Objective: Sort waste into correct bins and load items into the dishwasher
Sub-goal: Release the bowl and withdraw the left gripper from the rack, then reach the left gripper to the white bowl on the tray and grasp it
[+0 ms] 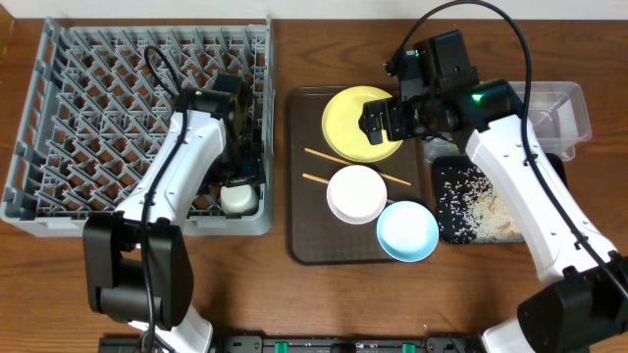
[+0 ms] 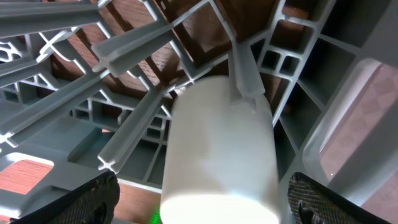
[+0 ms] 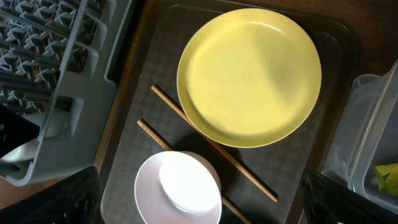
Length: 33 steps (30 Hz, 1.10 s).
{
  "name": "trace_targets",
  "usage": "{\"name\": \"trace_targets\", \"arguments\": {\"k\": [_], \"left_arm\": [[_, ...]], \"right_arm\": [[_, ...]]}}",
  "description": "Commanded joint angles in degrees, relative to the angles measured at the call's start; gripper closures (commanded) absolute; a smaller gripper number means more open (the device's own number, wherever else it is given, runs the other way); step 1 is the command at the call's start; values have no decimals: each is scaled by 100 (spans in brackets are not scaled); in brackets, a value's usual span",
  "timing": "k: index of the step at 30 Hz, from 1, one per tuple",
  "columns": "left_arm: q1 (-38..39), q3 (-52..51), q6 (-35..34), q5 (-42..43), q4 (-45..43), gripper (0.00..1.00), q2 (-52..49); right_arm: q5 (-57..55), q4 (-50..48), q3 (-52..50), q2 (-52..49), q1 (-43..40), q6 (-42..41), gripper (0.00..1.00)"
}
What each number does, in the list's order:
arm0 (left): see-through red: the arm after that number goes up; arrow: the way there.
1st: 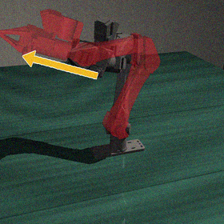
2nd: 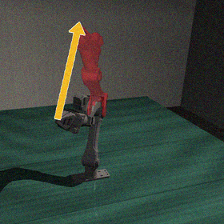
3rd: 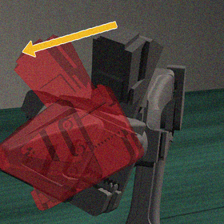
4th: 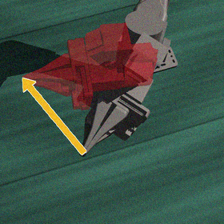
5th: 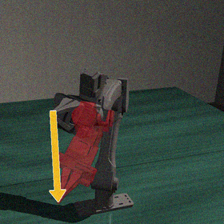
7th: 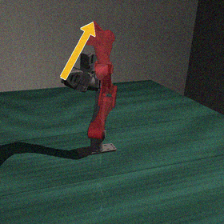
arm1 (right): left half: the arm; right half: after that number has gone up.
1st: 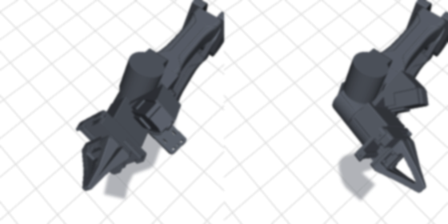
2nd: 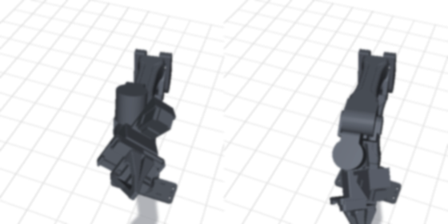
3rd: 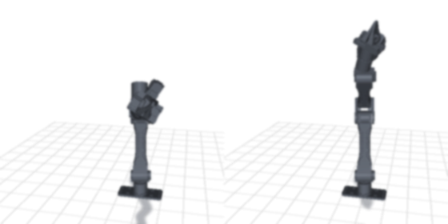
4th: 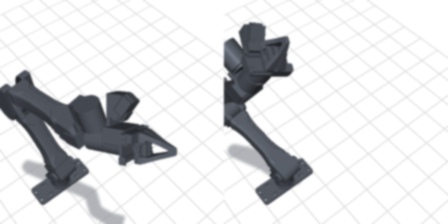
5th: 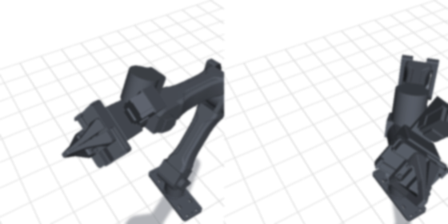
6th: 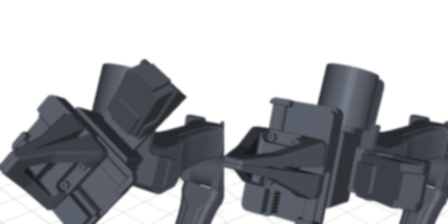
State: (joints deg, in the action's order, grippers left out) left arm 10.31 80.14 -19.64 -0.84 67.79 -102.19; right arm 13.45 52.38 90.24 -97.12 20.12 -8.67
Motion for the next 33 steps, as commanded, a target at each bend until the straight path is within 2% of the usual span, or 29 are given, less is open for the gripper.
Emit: {"name": "trace_targets", "arguments": {"k": [1, 5, 8, 12, 15, 19, 23, 29, 33], "left_arm": [[13, 271, -17, -55, 74, 12, 400], [17, 398, 48, 378, 0, 12, 831], [181, 398, 420, 1172, -293, 13, 1213], [678, 361, 776, 1436, -717, 12, 1220], [1287, 192, 1082, 1432, -1213, 12, 1016], [1740, 157, 1172, 1209, -1484, 12, 527], [1891, 155, 1196, 1182, -1716, 12, -98], [2052, 155, 1777, 1182, -1834, 12, -944], [2138, 155, 1818, 1200, -1821, 16, -1272]], "right_arm": [[-11, -33, 63, 13, 76, 59, 1], [11, -26, 249, 238, -164, -46, 1], [4, -37, 352, 734, -748, -304, 1], [2, -26, 352, 1121, -1438, -505, 1], [4, 59, 352, 1252, -2090, -503, 1], [7, 367, 341, 1235, -2476, -501, 1], [7, 494, 339, 1237, -2531, -501, 1], [7, 494, 339, 1235, -2531, -501, 1], [7, 494, 339, 1235, -2531, -501, 1]]}}
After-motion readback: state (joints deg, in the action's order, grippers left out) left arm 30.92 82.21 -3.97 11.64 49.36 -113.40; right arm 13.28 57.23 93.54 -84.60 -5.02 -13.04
